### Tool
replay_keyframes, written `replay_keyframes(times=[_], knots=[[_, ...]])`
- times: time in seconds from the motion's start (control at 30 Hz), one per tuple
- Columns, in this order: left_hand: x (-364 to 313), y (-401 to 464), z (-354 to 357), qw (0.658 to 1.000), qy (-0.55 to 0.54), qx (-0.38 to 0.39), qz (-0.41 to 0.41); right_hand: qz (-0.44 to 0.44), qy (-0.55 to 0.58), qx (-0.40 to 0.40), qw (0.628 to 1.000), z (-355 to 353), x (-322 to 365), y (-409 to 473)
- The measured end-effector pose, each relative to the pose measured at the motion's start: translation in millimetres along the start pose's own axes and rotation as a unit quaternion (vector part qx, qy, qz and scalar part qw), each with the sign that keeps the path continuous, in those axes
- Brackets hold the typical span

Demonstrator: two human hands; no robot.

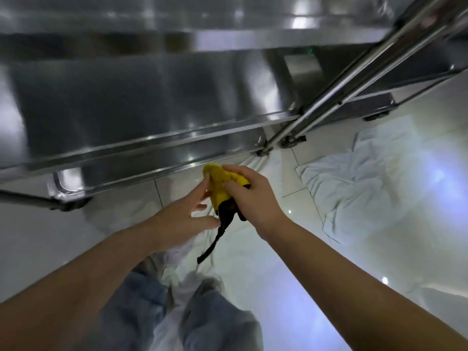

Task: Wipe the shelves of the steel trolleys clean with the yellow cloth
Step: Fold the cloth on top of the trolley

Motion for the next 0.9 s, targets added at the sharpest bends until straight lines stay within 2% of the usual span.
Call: replay_keyframes(times=[0.17, 0.33, 0.43, 0.57, 0.67, 0.9], knots=[[-143, -88, -29, 0.997, -0.031, -0.007, 0.071, -0.011, 0.017, 0.001, 1.0, -51, 139, -67], [-257, -143, -62, 0.975, -0.03, -0.118, 0.183, -0.081, 0.036, 0.024, 0.996, -78, 255, -111], [-310, -166, -88, 0.958, -0.002, -0.167, 0.235, -0.158, -0.016, 0.031, 0.987, -89, 308, -126], [-359, -180, -131, 0.95, 0.011, -0.205, 0.237, -0.251, -0.12, 0.033, 0.96, -101, 361, -128], [-387, -186, -163, 0.946, 0.049, -0.224, 0.23, -0.306, -0.159, -0.003, 0.939, -110, 390, -125], [-439, -185, -183, 0.937, 0.078, -0.244, 0.239, -0.307, -0.131, -0.057, 0.941, -139, 429, -110]])
Point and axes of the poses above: each hand's wrist, its own y-axis towards the middle knuckle, its own z-axis out of the palm, x = y × z, the point moved 1 cm from there along y, towards the middle knuckle, and after that the axes turned 14 degrees about -x, right-handed, at the moved point
